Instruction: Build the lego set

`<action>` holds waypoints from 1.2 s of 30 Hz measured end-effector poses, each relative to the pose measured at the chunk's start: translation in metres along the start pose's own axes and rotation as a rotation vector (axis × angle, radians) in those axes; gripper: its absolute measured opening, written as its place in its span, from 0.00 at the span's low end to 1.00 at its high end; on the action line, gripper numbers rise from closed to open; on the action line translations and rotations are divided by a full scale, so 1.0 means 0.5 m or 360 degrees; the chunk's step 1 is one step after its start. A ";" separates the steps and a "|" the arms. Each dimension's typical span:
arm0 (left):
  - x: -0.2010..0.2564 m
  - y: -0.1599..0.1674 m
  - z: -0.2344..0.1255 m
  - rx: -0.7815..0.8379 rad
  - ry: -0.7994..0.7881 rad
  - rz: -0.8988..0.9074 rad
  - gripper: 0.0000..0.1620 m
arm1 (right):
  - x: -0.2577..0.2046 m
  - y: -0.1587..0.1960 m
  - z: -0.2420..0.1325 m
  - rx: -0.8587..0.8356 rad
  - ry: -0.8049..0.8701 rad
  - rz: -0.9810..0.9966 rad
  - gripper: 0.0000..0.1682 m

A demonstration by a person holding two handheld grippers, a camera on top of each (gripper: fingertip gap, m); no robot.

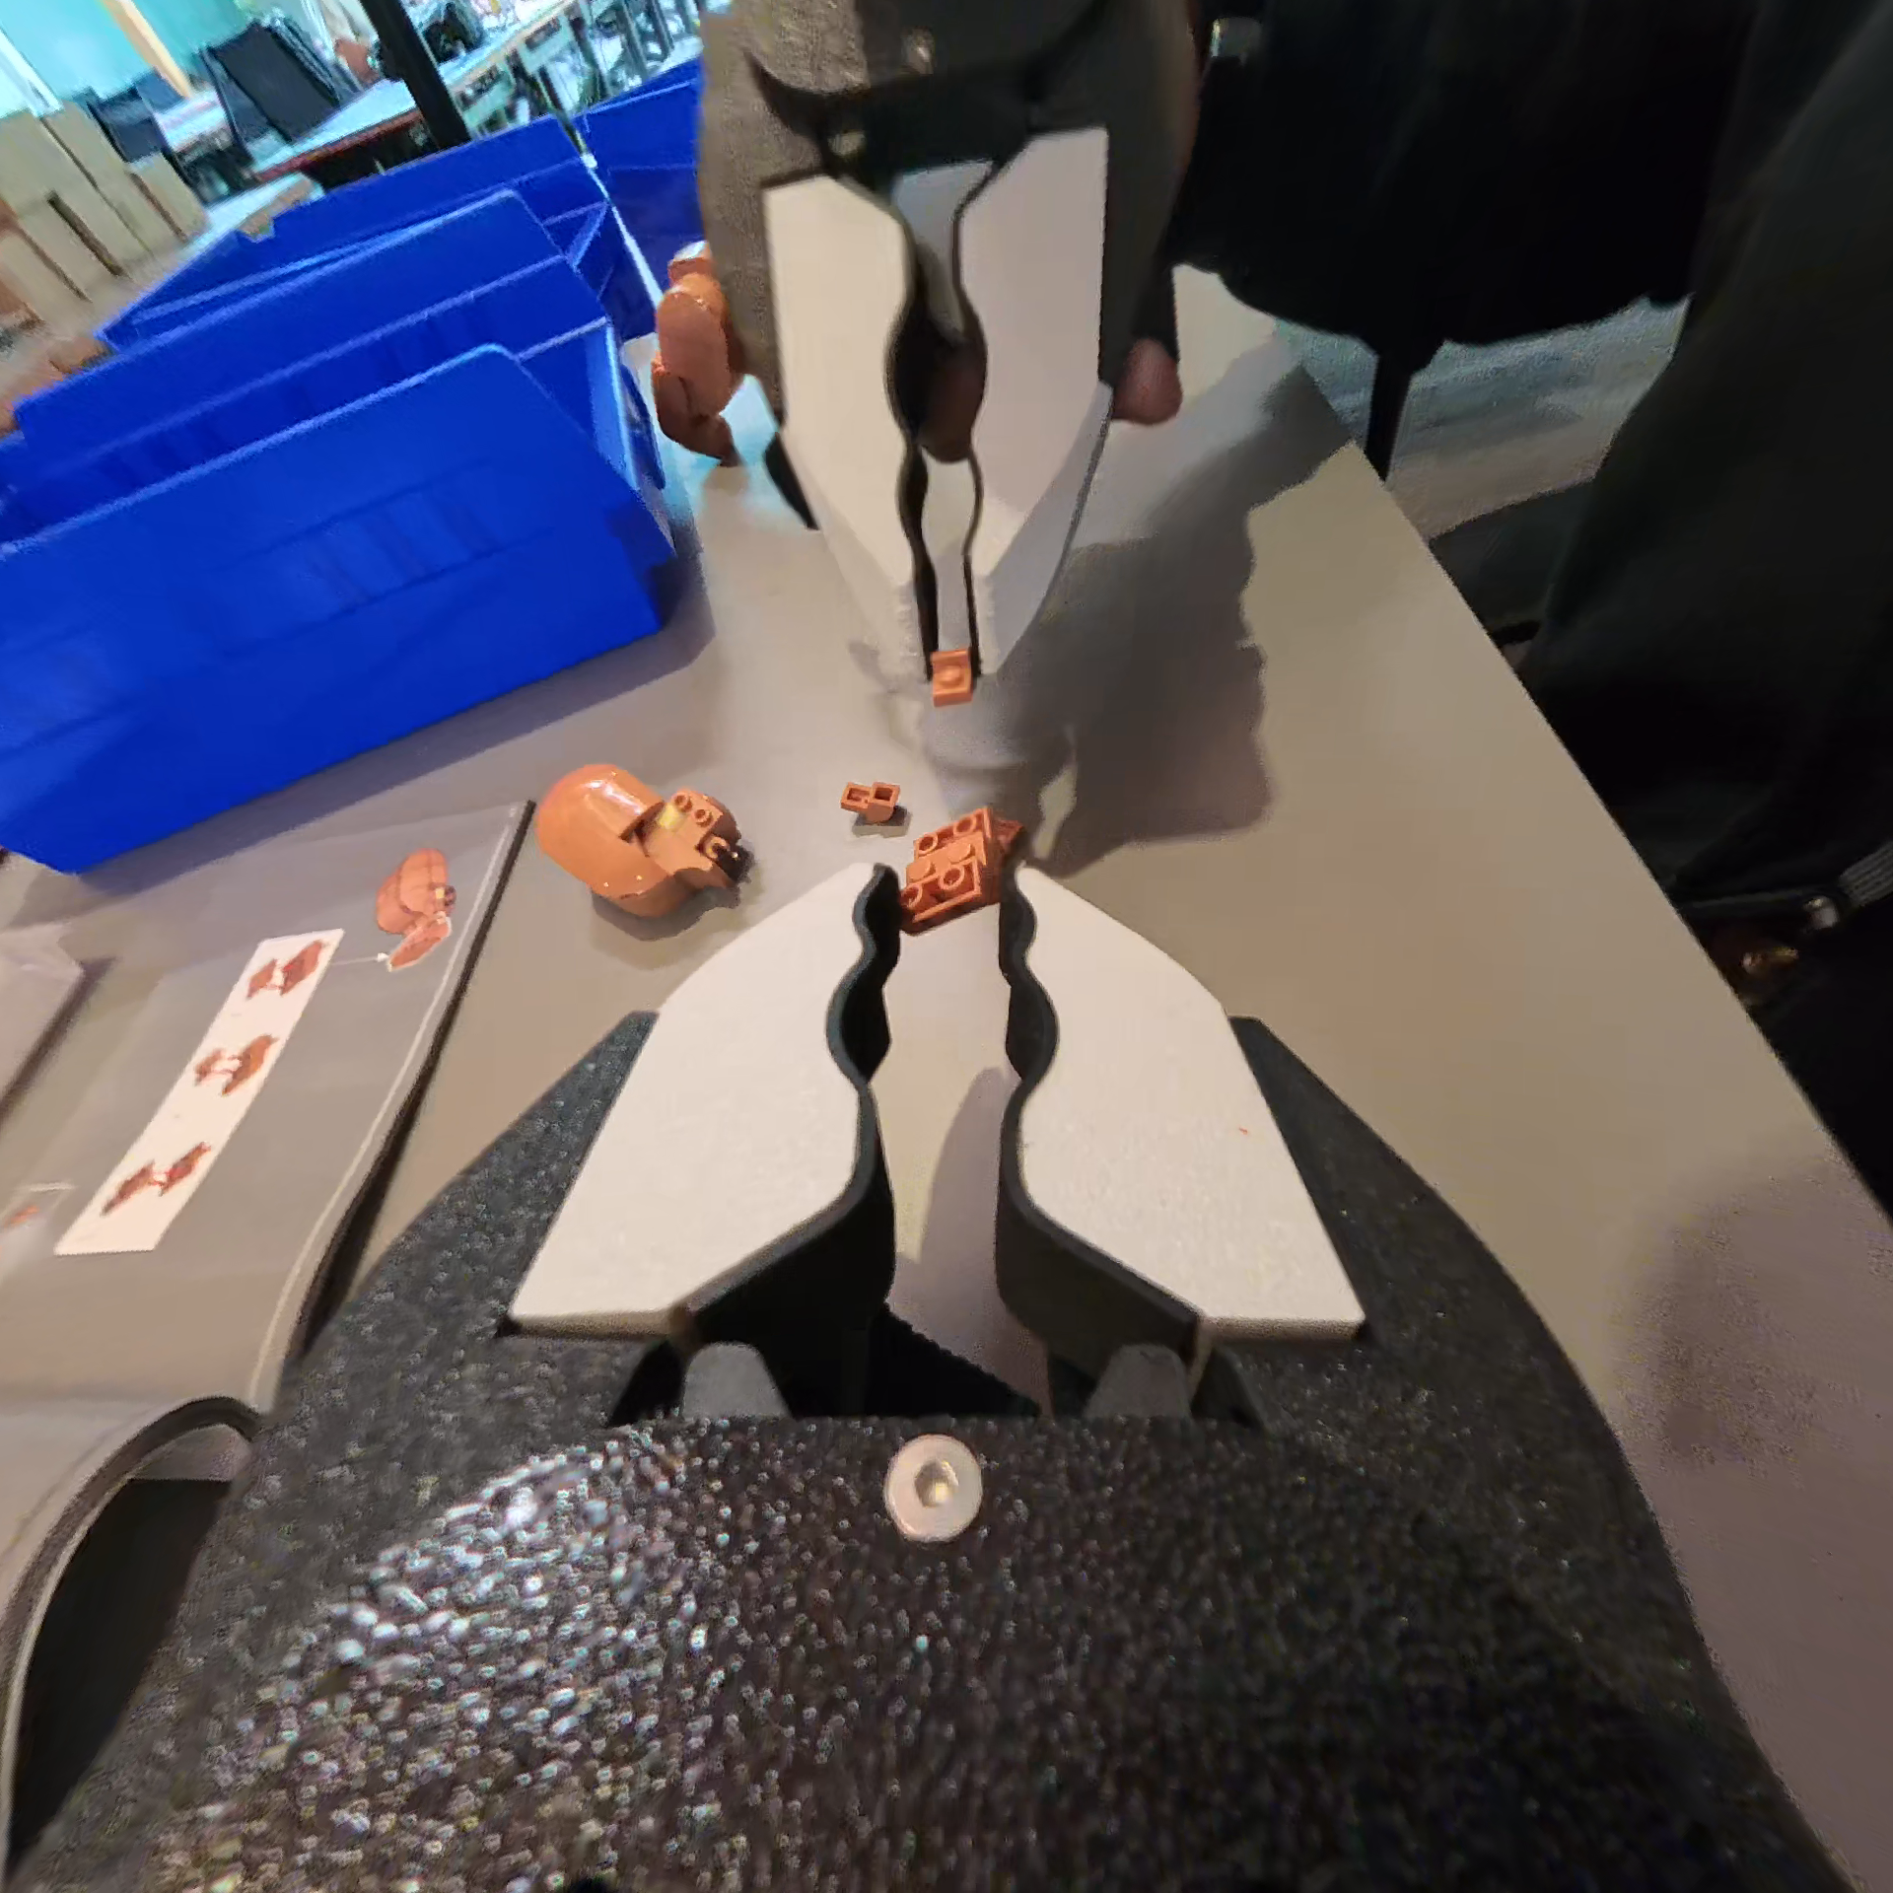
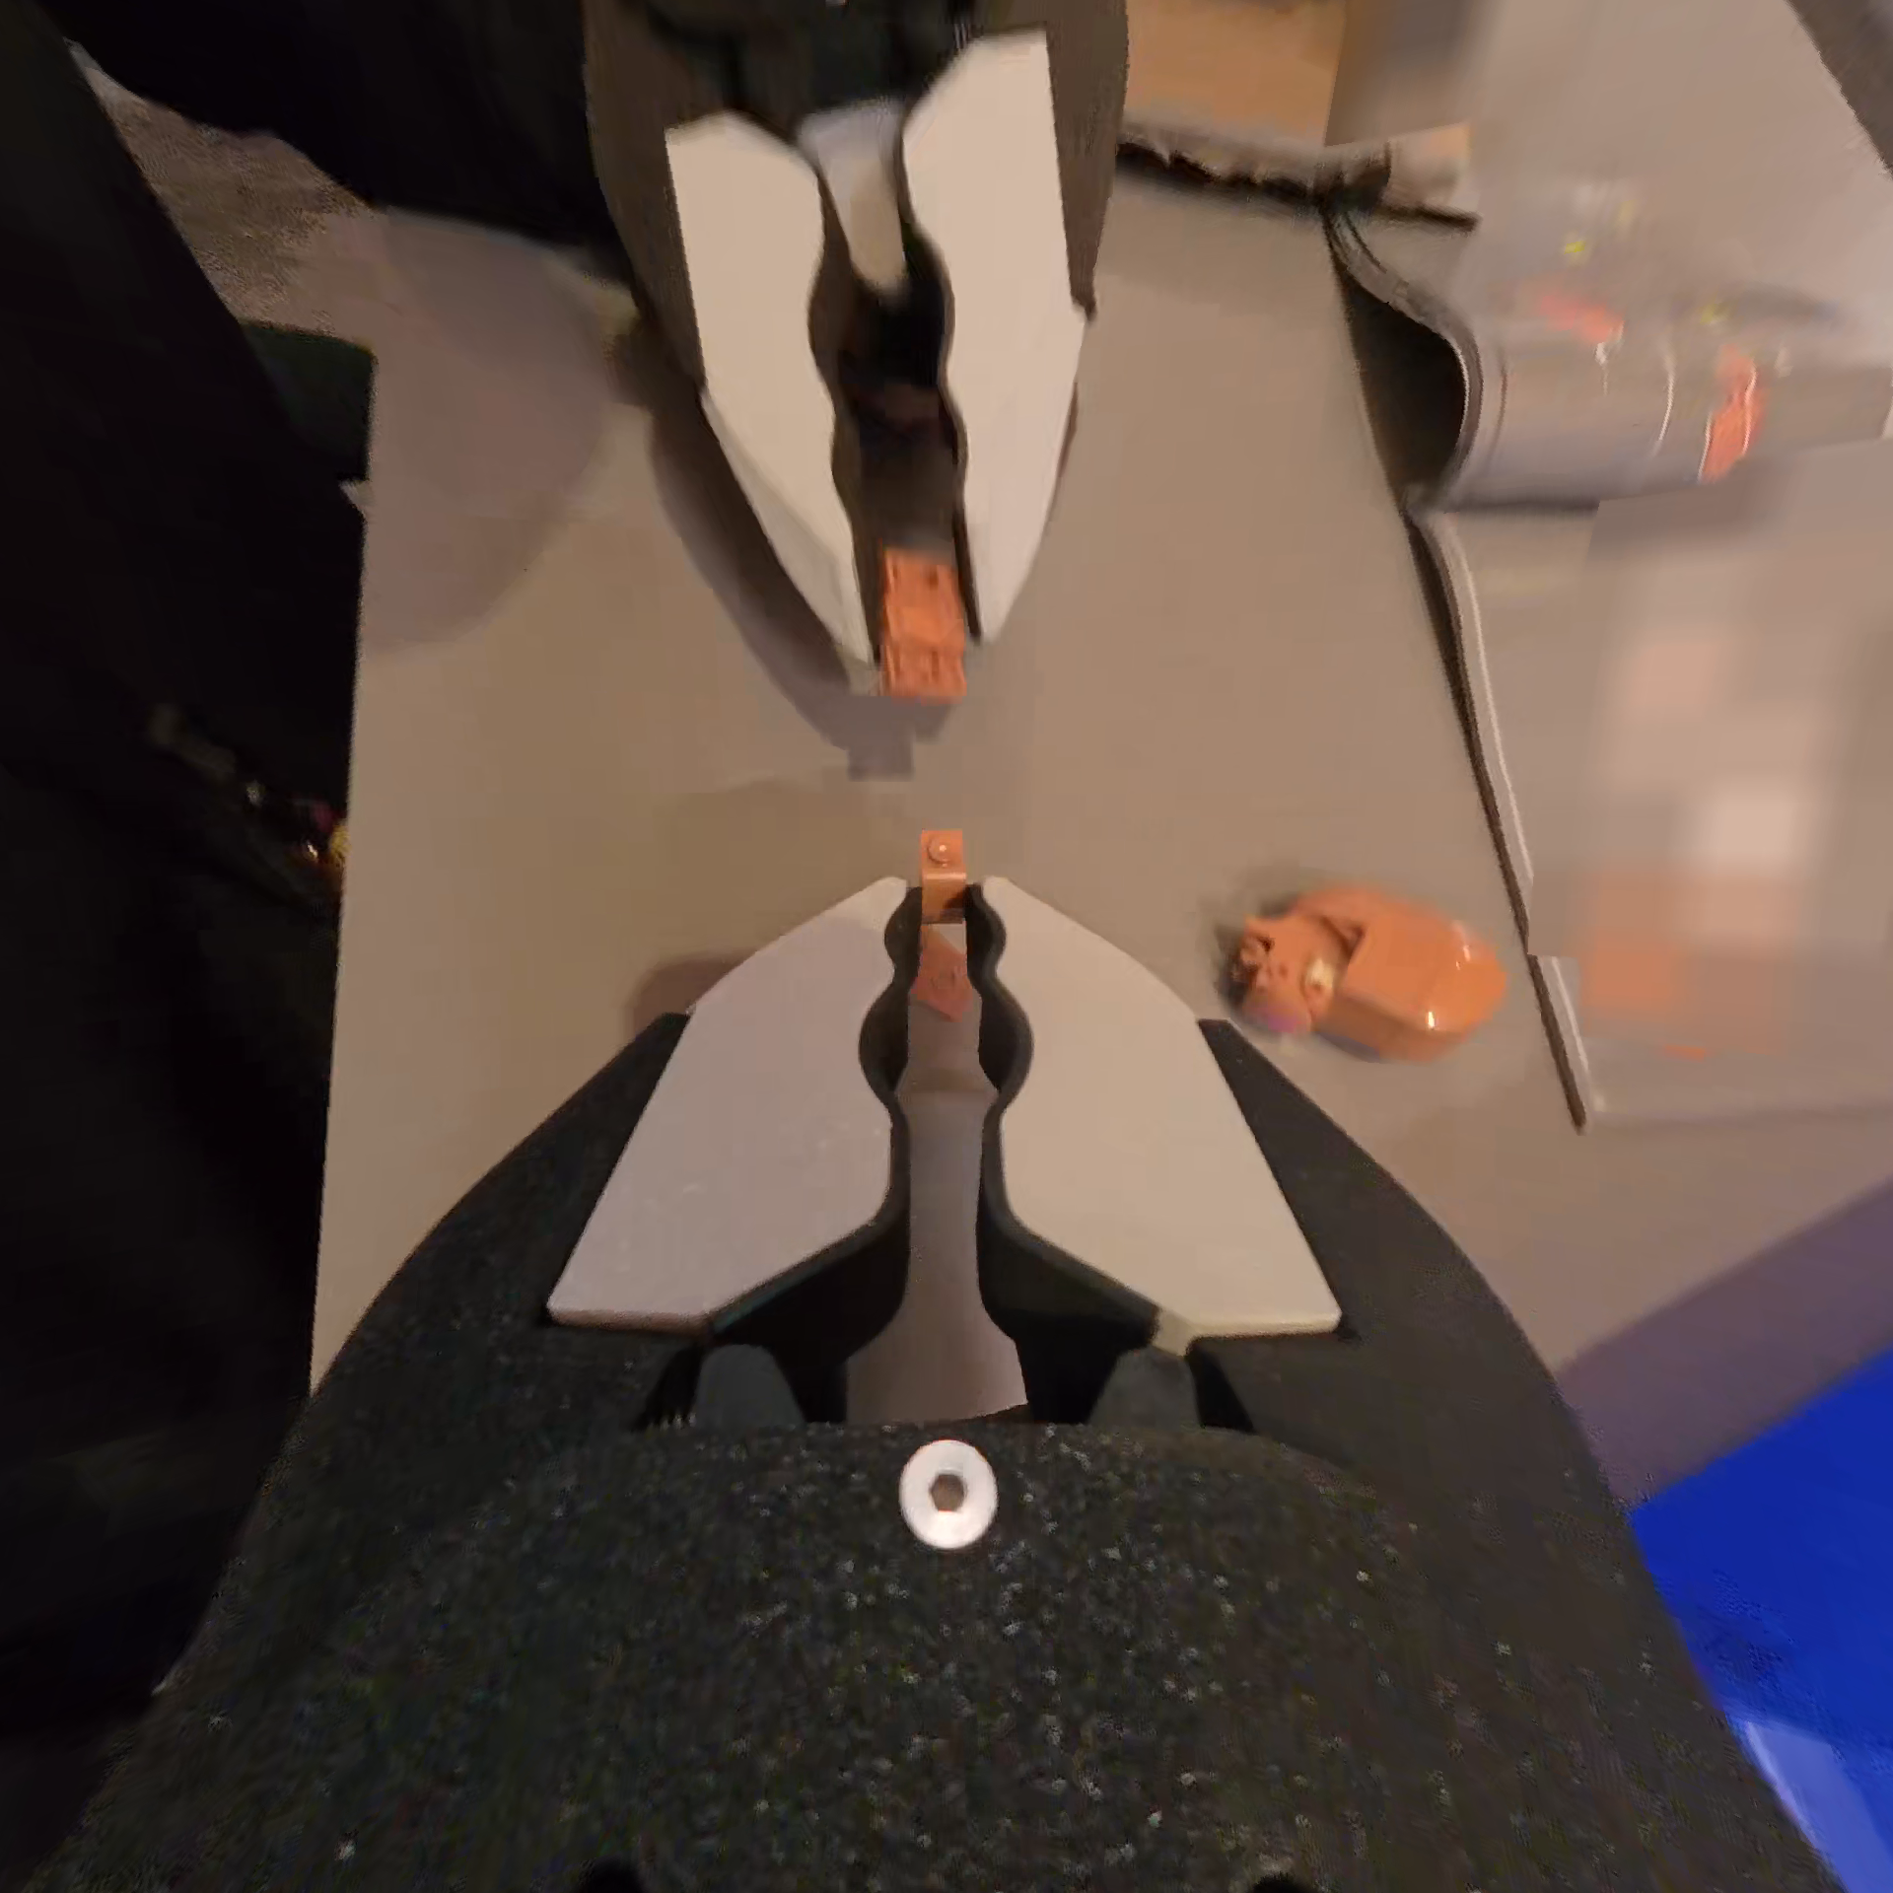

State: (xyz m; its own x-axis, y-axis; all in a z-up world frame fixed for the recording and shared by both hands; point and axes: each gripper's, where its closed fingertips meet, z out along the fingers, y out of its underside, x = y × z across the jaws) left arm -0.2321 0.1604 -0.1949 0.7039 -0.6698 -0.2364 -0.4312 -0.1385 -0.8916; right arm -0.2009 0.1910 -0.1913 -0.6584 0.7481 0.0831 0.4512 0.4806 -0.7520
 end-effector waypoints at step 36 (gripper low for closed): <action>0.012 0.007 0.007 -0.0075 -0.0117 0.0351 0.12 | -0.017 -0.050 0.063 -0.0191 -0.0212 0.0041 0.05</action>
State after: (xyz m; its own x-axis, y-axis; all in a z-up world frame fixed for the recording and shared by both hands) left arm -0.2277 0.1585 -0.2008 0.6280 -0.6331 -0.4525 -0.6037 -0.0294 -0.7966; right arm -0.2257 0.1583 -0.1937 -0.7160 0.6975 -0.0285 0.5324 0.5192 -0.6686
